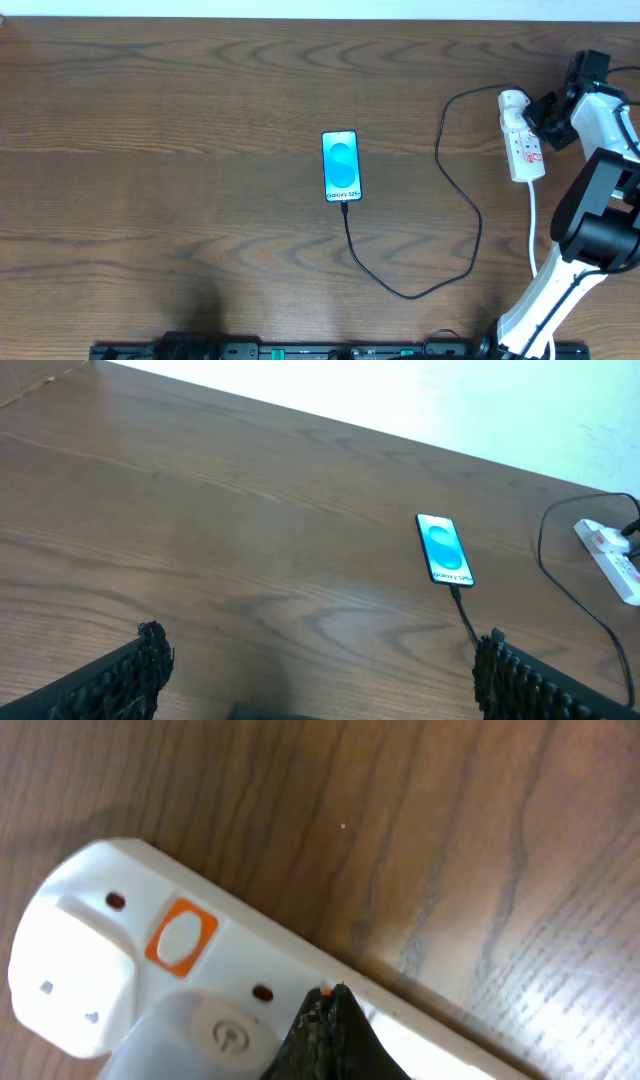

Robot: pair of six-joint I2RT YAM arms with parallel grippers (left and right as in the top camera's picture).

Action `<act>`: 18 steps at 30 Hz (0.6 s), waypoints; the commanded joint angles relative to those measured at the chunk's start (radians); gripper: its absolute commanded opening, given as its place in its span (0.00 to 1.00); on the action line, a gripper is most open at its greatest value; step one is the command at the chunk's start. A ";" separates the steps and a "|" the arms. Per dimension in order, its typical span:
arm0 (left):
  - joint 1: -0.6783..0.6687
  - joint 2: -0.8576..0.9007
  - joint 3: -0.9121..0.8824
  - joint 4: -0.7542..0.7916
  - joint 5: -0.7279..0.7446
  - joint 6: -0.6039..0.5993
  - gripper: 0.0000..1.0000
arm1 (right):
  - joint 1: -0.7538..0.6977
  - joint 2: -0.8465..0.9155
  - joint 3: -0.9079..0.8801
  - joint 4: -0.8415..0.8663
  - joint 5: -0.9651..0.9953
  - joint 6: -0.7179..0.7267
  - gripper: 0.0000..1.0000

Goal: Plug charger to phone and switch on socket

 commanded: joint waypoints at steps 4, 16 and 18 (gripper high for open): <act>-0.005 -0.011 -0.002 -0.002 -0.009 0.006 0.98 | 0.009 -0.043 -0.023 -0.023 -0.047 0.010 0.01; -0.005 -0.011 -0.002 -0.002 -0.009 0.006 0.98 | -0.006 -0.042 -0.023 -0.015 -0.051 0.010 0.01; -0.005 -0.011 -0.002 -0.002 -0.009 0.006 0.98 | -0.006 -0.042 -0.023 -0.007 -0.052 0.010 0.01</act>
